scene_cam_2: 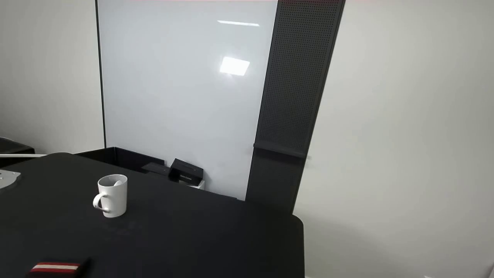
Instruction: Remove the spoon from the mug, place the spoon back in the mug, remove the spoon from the mug
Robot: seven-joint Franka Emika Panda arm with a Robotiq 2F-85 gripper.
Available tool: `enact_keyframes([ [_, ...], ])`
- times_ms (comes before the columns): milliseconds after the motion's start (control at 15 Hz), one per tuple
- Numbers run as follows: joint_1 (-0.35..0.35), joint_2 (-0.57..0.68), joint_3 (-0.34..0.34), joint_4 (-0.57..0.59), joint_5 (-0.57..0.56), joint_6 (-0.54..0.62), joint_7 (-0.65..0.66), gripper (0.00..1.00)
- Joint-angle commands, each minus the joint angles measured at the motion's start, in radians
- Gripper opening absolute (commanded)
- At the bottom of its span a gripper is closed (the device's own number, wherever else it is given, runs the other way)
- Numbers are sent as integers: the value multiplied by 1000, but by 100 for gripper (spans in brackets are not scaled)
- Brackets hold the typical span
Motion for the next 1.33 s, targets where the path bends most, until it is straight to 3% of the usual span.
enact_keyframes([
  [0, 19, 5, -12, 3, -9, -3, 11, 100],
  [667, 12, 38, -14, 18, -12, 12, 13, 100],
  [1267, -3, 352, -61, 164, -44, 258, -21, 100],
])
